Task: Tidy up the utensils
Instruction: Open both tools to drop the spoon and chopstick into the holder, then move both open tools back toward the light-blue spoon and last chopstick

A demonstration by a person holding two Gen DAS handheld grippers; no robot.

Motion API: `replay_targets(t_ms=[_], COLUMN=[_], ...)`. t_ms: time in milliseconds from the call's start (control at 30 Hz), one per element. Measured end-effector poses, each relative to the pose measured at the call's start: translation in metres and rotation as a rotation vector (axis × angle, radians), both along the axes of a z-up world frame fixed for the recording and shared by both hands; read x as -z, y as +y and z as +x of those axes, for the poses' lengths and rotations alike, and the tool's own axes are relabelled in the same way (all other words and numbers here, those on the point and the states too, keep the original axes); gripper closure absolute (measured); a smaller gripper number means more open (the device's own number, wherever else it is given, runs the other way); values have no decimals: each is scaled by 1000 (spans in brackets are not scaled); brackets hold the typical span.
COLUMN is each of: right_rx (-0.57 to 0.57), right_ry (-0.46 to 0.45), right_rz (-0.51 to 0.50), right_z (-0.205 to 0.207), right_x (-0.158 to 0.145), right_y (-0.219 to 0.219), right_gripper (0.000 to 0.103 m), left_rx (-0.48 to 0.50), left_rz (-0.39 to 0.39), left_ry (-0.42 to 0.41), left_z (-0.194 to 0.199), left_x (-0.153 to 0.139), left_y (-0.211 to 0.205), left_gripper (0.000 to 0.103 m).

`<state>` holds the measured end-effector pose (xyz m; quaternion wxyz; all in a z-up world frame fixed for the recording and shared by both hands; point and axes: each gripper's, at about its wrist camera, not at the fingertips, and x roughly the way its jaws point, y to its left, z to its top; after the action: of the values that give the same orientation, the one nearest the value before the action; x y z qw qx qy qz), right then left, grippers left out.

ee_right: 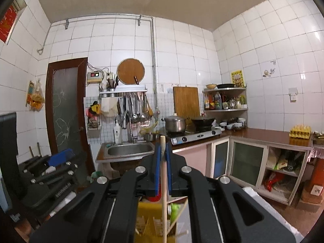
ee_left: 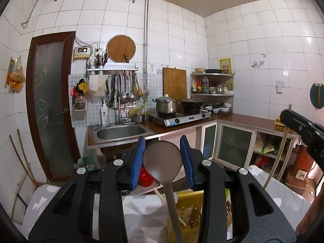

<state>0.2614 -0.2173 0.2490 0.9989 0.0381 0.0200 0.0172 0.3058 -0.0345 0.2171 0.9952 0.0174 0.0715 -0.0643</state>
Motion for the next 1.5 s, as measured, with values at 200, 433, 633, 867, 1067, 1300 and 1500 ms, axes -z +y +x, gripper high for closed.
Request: replay_targets(t_ms=[200, 433, 633, 867, 1067, 1300, 1500], right_rx=[8, 18, 7, 4, 4, 60, 104], right_ry=[5, 42, 109, 188, 265, 299, 276], right_rz=[10, 11, 20, 4, -35, -62, -64], right_z=[25, 57, 74, 81, 88, 75, 29], right_x=[-1, 28, 62, 99, 120, 121, 102], right_y=[-1, -7, -13, -13, -19, -30, -44], right_gripper=[97, 97, 97, 97, 96, 41, 24], left_rx=[4, 8, 15, 17, 17, -10, -25], left_rz=[13, 7, 29, 42, 21, -20, -53], left_ry=[-9, 35, 93, 156, 179, 161, 162], left_z=[27, 59, 82, 87, 76, 45, 6], left_x=[9, 45, 82, 113, 123, 102, 81], left_y=[-16, -26, -24, -18, -7, 18, 46], left_gripper=[68, 68, 68, 68, 51, 15, 5])
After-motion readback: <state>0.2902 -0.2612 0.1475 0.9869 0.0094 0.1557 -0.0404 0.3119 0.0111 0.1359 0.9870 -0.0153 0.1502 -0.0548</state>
